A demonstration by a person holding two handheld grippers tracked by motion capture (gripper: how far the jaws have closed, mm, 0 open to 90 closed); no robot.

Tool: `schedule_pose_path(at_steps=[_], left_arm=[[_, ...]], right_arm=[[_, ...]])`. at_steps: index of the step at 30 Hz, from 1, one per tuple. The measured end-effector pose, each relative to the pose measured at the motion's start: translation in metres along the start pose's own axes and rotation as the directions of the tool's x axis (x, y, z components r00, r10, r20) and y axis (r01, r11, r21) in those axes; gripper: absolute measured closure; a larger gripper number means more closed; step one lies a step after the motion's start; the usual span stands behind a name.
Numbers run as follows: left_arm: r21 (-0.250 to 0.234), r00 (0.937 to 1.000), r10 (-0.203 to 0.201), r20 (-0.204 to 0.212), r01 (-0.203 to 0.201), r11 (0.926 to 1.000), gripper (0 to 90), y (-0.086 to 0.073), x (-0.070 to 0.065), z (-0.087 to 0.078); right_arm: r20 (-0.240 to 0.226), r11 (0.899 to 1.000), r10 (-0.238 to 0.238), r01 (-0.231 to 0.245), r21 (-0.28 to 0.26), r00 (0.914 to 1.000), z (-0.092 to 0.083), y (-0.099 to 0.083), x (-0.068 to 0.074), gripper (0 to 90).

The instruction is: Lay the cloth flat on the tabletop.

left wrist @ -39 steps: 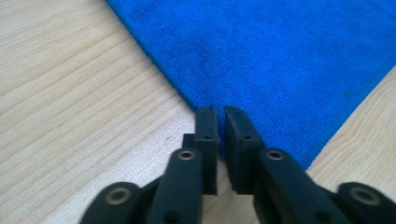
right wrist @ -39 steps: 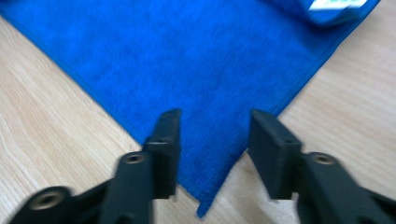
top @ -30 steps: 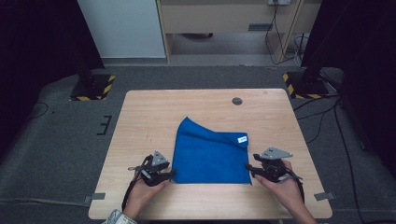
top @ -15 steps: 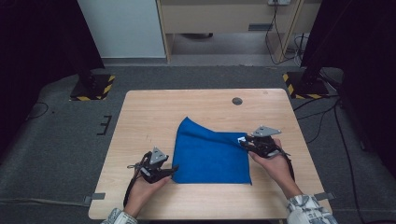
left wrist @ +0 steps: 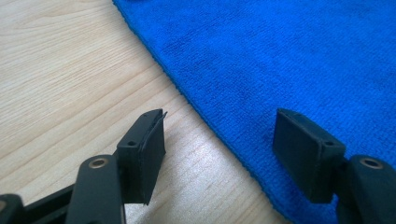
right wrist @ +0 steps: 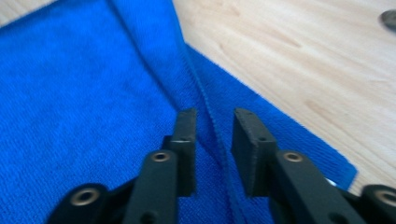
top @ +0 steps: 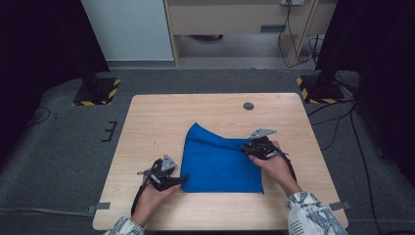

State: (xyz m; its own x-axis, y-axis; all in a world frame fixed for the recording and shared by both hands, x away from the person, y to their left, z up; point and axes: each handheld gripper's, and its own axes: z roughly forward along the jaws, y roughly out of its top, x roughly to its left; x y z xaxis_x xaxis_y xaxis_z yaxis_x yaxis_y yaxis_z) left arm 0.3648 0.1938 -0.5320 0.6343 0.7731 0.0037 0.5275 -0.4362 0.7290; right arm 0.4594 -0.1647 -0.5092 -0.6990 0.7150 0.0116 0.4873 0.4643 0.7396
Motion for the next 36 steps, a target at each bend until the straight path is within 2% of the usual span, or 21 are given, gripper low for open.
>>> schedule_pose_path(at_steps=[2,7,13,19,24,25,26,27,29,32,36], left_arm=[[-0.002,1.0000,-0.001,0.001,0.001,1.0000,33.7,0.000,0.000,0.000],[-0.010,1.0000,0.000,0.004,0.000,1.0000,33.6,-0.002,0.000,-0.001],[-0.022,1.0000,-0.007,0.001,0.007,0.9997,33.5,-0.004,0.000,-0.001],[-0.025,0.9999,-0.009,-0.010,0.009,0.9997,33.4,-0.007,-0.002,-0.003],[-0.023,0.9998,-0.004,-0.020,0.003,0.9997,33.4,-0.007,-0.003,-0.005],[-0.022,0.9998,-0.003,-0.020,0.003,0.9998,33.4,-0.007,-0.003,-0.005],[-0.023,0.9998,-0.005,-0.019,0.004,0.9997,33.4,-0.008,-0.003,-0.005],[-0.025,0.9998,-0.009,-0.018,0.008,0.9997,33.4,-0.008,-0.003,-0.005],[-0.026,0.9998,-0.008,-0.016,0.008,0.9996,33.4,-0.008,-0.003,-0.005],[-0.023,0.9999,-0.009,-0.013,0.008,0.9997,33.4,-0.008,-0.003,-0.005],[-0.023,0.9999,-0.008,-0.013,0.008,0.9997,33.2,-0.008,-0.003,-0.006]], right_arm=[[-0.011,1.000,0.003,-0.003,0.011,0.9999,0.003,0.002,-0.002,76.2],[-0.045,0.999,0.010,-0.009,0.031,0.9989,0.007,0.009,-0.004,89.1],[-0.061,0.999,0.026,-0.024,0.024,0.9978,0.008,0.018,-0.010,89.5],[-0.045,0.999,0.028,-0.026,0.030,0.9986,0.018,0.043,-0.029,89.5],[-0.012,0.998,0.047,-0.047,0.044,0.9988,0.037,0.064,-0.051,89.0],[-0.003,0.997,0.064,-0.063,0.041,0.9980,0.042,0.067,-0.055,88.0],[0.029,0.995,0.088,-0.089,0.039,0.9957,0.051,0.071,-0.063,78.2],[0.029,0.995,0.088,-0.089,0.039,0.9957,0.051,0.071,-0.063,78.2],[0.084,0.992,0.122,-0.124,0.025,0.9890,0.058,0.073,-0.069,64.8],[0.130,0.987,0.162,-0.161,-0.015,0.9783,0.058,0.075,-0.071,53.4],[0.154,0.990,0.142,-0.136,-0.049,0.9778,0.047,0.074,-0.063,44.8]])
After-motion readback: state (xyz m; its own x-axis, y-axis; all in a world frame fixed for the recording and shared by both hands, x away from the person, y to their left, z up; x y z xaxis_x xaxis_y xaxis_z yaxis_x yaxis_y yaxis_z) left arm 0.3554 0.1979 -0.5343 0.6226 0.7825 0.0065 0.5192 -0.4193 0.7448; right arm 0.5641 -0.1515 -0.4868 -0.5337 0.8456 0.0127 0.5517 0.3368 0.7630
